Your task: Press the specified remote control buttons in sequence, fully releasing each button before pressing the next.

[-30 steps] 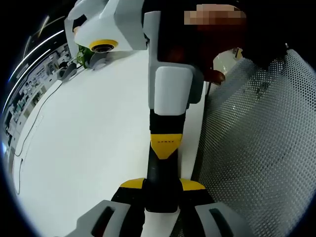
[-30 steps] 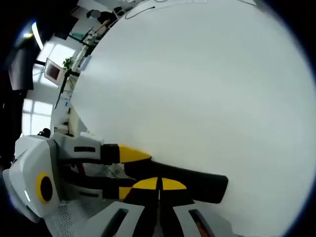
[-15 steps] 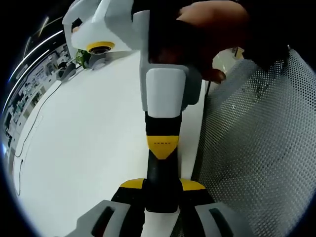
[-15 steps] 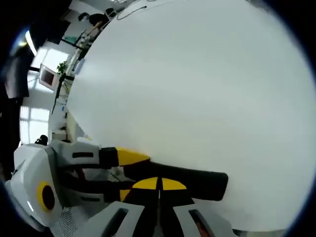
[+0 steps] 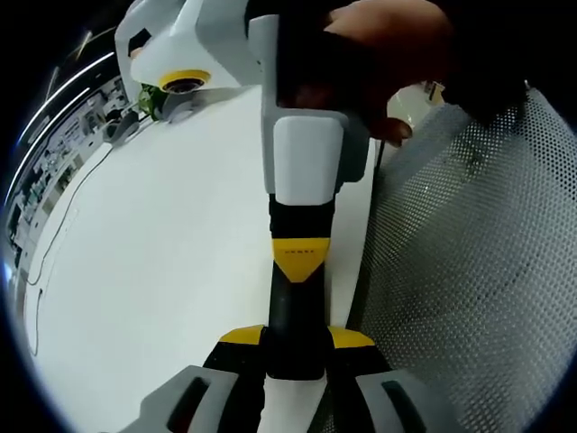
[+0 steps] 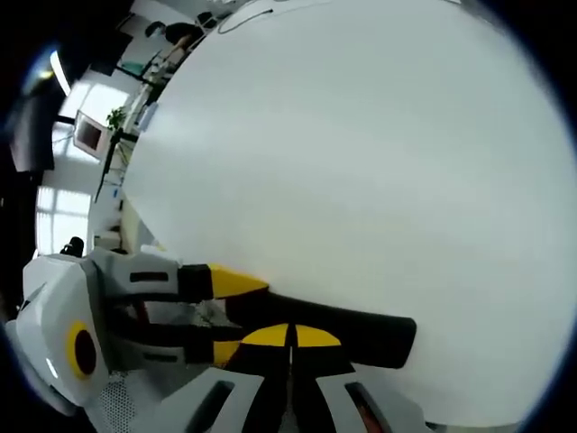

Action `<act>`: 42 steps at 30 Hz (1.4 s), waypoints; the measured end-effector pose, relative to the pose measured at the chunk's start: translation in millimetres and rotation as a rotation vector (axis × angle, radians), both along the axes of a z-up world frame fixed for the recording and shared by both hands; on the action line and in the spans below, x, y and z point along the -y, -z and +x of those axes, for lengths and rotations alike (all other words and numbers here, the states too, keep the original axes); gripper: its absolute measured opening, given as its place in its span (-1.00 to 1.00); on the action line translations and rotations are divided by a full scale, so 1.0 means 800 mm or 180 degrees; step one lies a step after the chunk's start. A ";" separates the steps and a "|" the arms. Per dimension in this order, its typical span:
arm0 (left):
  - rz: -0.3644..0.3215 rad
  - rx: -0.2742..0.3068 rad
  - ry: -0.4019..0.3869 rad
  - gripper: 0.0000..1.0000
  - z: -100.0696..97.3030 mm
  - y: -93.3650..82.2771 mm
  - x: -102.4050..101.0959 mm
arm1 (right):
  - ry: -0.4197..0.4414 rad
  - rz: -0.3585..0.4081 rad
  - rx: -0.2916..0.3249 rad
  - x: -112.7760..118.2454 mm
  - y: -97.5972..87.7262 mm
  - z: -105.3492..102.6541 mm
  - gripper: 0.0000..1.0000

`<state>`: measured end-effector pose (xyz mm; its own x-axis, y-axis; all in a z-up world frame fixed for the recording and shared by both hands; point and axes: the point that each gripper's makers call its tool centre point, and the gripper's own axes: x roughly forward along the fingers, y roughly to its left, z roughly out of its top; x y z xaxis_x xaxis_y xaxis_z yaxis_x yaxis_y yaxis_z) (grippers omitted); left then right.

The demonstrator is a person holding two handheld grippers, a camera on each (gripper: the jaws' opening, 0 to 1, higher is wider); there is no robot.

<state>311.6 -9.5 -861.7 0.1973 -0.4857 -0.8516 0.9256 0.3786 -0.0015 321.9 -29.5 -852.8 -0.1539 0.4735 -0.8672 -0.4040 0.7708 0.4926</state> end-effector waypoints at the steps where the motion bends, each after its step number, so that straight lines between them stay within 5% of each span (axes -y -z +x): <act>1: -0.0003 0.0000 0.0000 -0.50 0.000 0.000 0.000 | 0.0008 0.0001 0.0000 0.000 0.000 0.000 -1.00; 25: -0.0034 0.0002 0.0023 -0.50 0.000 0.000 0.000 | -0.0284 0.0058 0.0089 -0.012 0.000 -0.010 -1.00; 42: -0.0020 0.0009 0.0071 -0.51 0.001 0.001 0.000 | -0.0138 0.0160 0.0061 -0.017 0.001 -0.004 -1.00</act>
